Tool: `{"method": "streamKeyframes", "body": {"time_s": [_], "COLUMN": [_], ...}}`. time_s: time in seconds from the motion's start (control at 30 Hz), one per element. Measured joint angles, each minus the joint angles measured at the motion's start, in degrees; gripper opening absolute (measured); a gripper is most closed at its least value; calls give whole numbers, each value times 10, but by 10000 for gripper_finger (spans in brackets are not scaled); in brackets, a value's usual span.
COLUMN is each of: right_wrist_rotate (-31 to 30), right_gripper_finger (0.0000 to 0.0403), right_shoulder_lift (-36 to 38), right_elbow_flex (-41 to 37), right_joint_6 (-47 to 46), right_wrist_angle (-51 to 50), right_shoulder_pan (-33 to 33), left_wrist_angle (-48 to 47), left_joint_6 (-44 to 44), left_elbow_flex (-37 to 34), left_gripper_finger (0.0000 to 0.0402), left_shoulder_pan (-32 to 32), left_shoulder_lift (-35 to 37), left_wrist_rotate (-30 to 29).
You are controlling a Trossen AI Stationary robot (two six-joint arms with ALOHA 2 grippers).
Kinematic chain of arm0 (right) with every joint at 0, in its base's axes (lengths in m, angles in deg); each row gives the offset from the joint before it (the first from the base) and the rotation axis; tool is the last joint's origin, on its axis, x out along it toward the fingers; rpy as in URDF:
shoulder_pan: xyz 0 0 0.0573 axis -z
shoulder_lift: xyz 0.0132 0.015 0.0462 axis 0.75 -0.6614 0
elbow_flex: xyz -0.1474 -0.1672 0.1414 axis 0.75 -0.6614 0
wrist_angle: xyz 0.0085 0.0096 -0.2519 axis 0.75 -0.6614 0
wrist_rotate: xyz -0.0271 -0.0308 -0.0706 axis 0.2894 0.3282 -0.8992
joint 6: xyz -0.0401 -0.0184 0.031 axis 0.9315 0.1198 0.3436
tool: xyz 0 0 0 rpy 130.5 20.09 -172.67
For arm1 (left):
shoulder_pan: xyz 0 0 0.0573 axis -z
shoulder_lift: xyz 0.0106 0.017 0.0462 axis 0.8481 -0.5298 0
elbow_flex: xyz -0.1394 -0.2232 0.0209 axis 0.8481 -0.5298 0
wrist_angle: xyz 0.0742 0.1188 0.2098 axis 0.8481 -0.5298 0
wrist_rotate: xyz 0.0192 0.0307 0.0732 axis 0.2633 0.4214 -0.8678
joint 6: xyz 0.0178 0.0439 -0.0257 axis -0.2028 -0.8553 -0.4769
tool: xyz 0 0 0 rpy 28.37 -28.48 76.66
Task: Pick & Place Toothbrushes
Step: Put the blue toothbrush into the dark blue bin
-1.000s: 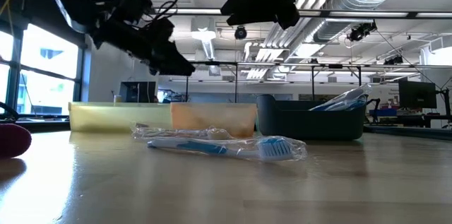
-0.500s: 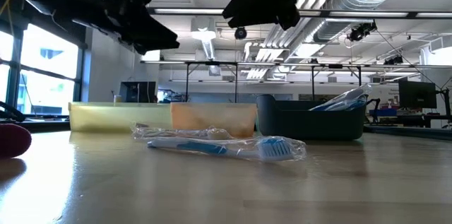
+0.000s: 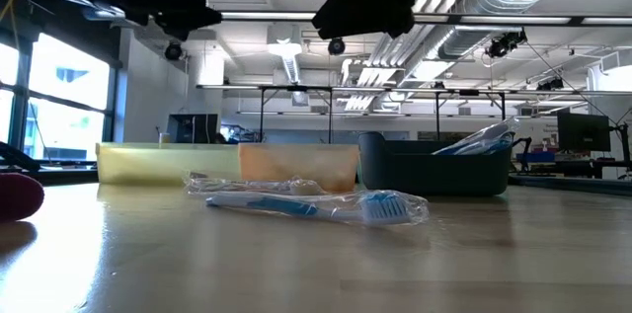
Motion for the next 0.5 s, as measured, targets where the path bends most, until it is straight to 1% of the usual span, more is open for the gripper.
{"method": "streamKeyframes", "body": {"time_s": [0.2, 0.37, 0.5], "right_wrist_rotate": [1, 1, 1], "right_gripper_finger": [128, 128, 128], "right_shoulder_lift": [0, 0, 0], "right_elbow_flex": [0, 0, 0], "right_joint_6": [57, 56, 57], "right_wrist_angle": [2, 5, 15], "right_shoulder_pan": [0, 0, 0], "left_wrist_angle": [-35, -58, -67], "left_joint_6": [0, 0, 0], "left_elbow_flex": [0, 0, 0], "left_gripper_finger": [193, 193, 193], "left_shoulder_pan": [10, 12, 12], "left_shoulder_lift": [60, 102, 119], "left_wrist_rotate": [1, 8, 9]}}
